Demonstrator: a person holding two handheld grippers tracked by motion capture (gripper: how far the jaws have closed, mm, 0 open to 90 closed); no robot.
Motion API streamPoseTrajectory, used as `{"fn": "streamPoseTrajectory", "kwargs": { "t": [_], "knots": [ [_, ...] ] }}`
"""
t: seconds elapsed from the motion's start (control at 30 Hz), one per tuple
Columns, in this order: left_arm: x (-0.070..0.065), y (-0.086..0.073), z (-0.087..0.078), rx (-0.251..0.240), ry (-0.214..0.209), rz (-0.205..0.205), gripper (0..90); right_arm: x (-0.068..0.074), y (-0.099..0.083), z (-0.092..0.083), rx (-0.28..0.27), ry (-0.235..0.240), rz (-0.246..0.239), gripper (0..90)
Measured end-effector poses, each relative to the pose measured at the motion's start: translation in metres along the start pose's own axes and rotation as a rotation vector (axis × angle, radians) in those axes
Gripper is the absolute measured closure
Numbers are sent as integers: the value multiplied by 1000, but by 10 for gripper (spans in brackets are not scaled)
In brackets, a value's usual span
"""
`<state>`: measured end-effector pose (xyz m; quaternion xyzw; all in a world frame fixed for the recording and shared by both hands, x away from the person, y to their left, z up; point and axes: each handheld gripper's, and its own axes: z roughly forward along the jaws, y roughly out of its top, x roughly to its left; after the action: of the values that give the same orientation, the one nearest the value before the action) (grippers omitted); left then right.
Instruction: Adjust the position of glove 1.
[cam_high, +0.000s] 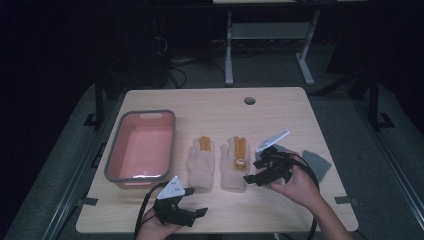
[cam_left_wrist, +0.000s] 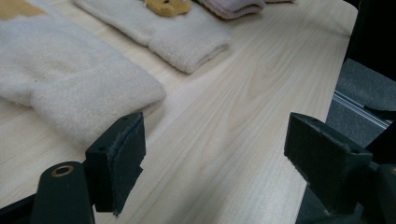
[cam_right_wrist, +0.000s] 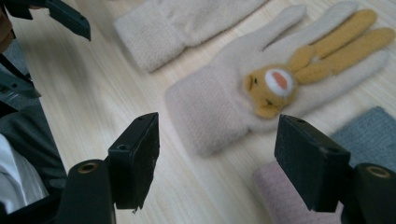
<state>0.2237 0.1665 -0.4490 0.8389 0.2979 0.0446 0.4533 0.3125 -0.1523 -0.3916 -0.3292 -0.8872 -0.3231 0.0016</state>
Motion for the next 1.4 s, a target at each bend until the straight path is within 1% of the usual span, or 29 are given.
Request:
{"fn": "streamPoseTrajectory", "kwargs": {
  "t": [0.07, 0.13, 0.2, 0.27, 0.33, 0.53, 0.73, 0.97, 1.0, 1.17, 1.23, 1.27, 1.4],
  "knots": [
    [0, 0, 0, 0, 0, 1, 207, -1, 2, 2, 3, -3, -5, 307],
    [0, 0, 0, -2, 0, 1, 207, -3, 7, 5, 14, -1, -1, 308],
    [0, 0, 0, -2, 0, 2, 207, -4, 11, 7, 23, -5, -8, 308],
    [0, 0, -1, -4, -1, 2, 207, -5, 14, 9, 23, -1, -4, 313],
    [0, 0, 0, -5, -1, 1, 207, -7, 17, 12, 38, -14, -11, 313],
    [-1, 0, 0, -4, -4, 4, 207, -10, 27, 20, 52, -19, -17, 320],
    [0, 0, -1, -2, -5, 5, 207, -13, 35, 27, 58, -15, -16, 324],
    [-2, 0, 0, -6, -7, 3, 207, -15, 42, 30, 60, -19, -19, 326],
    [-2, 0, 0, -9, -8, 2, 207, -16, 45, 31, 61, -22, -26, 327],
    [-2, 0, 0, -8, -7, 1, 207, -18, 49, 34, 61, -17, -20, 329],
    [-2, 0, 0, -6, -8, 6, 207, -18, 51, 40, 78, -24, -15, 330],
    [-2, 0, 0, -6, -8, 6, 207, -18, 51, 40, 78, -24, -15, 330],
    [-2, 0, 0, -6, -7, 4, 207, -20, 53, 51, 102, -36, -12, 340]
  ]
}}
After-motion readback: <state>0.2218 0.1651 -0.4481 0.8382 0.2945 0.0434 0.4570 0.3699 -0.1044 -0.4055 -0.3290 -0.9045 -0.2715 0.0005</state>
